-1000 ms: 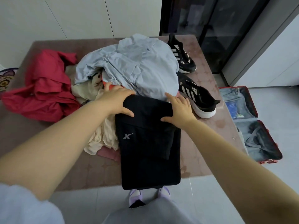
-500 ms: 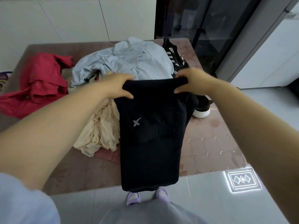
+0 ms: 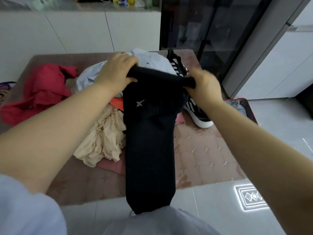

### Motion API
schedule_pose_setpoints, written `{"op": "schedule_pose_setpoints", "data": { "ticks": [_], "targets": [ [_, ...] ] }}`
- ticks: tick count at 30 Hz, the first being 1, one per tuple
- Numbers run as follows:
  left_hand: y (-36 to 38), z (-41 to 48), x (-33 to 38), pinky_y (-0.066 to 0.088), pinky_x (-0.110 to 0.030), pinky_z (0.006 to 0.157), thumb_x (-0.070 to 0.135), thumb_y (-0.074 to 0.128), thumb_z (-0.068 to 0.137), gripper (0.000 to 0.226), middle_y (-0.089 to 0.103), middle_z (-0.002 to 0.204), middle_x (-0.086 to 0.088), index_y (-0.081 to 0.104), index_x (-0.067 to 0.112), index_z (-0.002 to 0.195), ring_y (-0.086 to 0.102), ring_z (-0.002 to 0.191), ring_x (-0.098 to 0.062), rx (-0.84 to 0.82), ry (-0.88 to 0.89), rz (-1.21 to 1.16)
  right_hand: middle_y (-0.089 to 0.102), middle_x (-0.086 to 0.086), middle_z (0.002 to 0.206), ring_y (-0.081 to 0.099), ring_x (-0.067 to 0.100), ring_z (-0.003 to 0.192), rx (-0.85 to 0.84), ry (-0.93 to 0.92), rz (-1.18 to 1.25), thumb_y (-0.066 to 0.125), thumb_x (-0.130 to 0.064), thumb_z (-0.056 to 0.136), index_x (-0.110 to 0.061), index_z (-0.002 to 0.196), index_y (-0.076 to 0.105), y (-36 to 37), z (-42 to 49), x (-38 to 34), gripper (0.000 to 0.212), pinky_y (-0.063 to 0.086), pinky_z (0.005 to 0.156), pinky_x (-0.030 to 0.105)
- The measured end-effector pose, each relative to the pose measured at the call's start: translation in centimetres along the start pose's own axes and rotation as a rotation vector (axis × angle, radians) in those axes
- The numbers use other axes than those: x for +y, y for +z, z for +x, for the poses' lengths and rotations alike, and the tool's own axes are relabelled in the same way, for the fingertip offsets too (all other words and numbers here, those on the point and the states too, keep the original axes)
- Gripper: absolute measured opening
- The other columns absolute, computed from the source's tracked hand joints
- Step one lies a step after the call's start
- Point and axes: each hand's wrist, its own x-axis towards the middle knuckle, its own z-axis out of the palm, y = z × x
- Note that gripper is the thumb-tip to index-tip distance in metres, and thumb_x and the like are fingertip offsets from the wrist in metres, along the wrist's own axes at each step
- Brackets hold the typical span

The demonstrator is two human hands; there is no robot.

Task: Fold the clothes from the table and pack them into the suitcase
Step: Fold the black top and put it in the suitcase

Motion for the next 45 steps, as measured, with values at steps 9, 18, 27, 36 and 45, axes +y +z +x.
{"op": "schedule_pose_setpoints", "data": {
  "ticks": [9, 18, 27, 36, 45],
  "targets": [
    [8.1, -16.1, -0.2, 0.032, -0.033, 0.072, 0.002, 0.039, 0.073, 0.040, 0.048, 0.103, -0.006, 0.049, 0.014, 0.110, 0.036, 0.074, -0.021, 0.041, 0.502, 0.160, 0.062, 0.002, 0.082, 0.060, 0.027, 0.070, -0.399, -0.190, -0.027, 0.084, -0.003, 0.044, -0.015, 0.089, 0.061, 7.7, -16.1, 0.0, 0.051, 0.053, 0.073, 0.035],
    [9.0, -21.5, 1.9, 0.032, -0.033, 0.082, 0.025, 0.082, 0.050, 0.051, 0.064, 0.080, 0.003, 0.069, 0.020, 0.098, 0.058, 0.063, -0.017, -0.343, 0.601, 0.283, 0.035, 0.000, 0.145, 0.027, 0.022, 0.138, -0.768, -0.220, -0.129, 0.043, -0.017, 0.098, -0.028, 0.151, 0.007, 7.3, -21.1, 0.3, 0.065, -0.005, 0.117, 0.033],
    [9.0, -19.3, 4.1, 0.027, -0.042, 0.106, 0.047, 0.040, 0.087, 0.055, 0.065, 0.114, -0.001, 0.053, 0.018, 0.131, 0.060, 0.104, -0.019, -0.254, 0.551, 0.252, 0.023, -0.003, 0.151, 0.016, 0.018, 0.142, -0.727, -0.139, -0.030, 0.015, -0.063, 0.077, -0.034, 0.150, 0.011, 7.1, -21.8, 0.0, 0.078, -0.021, 0.109, 0.029],
    [10.8, -15.7, 3.6, -0.019, -0.052, 0.109, 0.074, 0.010, 0.082, 0.083, -0.023, 0.156, 0.003, -0.030, 0.028, 0.138, -0.018, 0.143, -0.026, -0.771, 0.017, 0.414, -0.017, -0.002, 0.158, -0.014, 0.026, 0.145, -0.901, 0.023, -0.167, 0.034, -0.064, 0.091, -0.032, 0.148, -0.016, 10.0, -17.3, -1.4, 0.082, -0.014, 0.113, 0.048],
    [9.0, -9.3, -0.3, -0.009, -0.053, 0.114, 0.051, 0.051, 0.089, 0.076, 0.024, 0.154, -0.001, 0.015, 0.023, 0.149, 0.012, 0.144, -0.018, -0.587, -0.177, 0.248, 0.018, -0.002, 0.157, 0.013, 0.021, 0.144, -0.611, 0.062, 0.013, 0.063, -0.038, 0.087, -0.022, 0.149, 0.020, 9.5, -10.6, 1.5, 0.078, 0.004, 0.117, 0.042]
  ]
}}
